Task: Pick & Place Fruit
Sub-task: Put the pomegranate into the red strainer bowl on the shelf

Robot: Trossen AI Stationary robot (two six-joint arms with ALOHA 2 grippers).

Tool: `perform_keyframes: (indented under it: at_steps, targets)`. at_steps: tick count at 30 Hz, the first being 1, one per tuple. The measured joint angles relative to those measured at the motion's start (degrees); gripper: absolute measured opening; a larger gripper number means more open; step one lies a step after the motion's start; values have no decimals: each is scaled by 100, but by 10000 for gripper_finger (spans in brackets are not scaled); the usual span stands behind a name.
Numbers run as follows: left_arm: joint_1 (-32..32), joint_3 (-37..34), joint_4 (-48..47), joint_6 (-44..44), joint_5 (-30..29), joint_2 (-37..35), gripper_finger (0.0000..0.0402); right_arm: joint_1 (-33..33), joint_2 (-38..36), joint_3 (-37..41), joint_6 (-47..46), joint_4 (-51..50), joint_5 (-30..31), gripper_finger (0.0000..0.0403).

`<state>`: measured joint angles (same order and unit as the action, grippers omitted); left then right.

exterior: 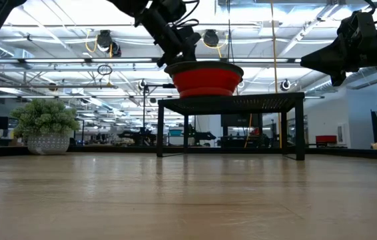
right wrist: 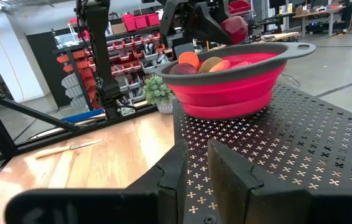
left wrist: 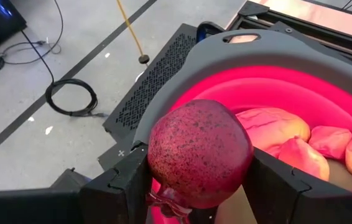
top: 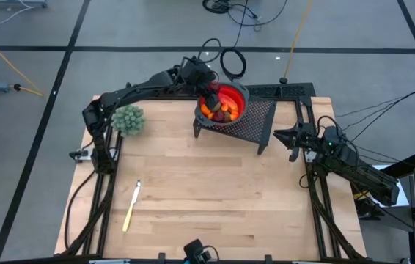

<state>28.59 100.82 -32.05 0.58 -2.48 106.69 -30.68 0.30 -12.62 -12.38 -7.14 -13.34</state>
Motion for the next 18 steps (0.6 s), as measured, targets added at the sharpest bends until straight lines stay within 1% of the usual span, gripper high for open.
perform_keyframes:
  at_steps: [18]
  targets:
    - [-209, 0, 15, -135, -57, 73, 209, 1, 0, 0, 0, 0, 0, 54]
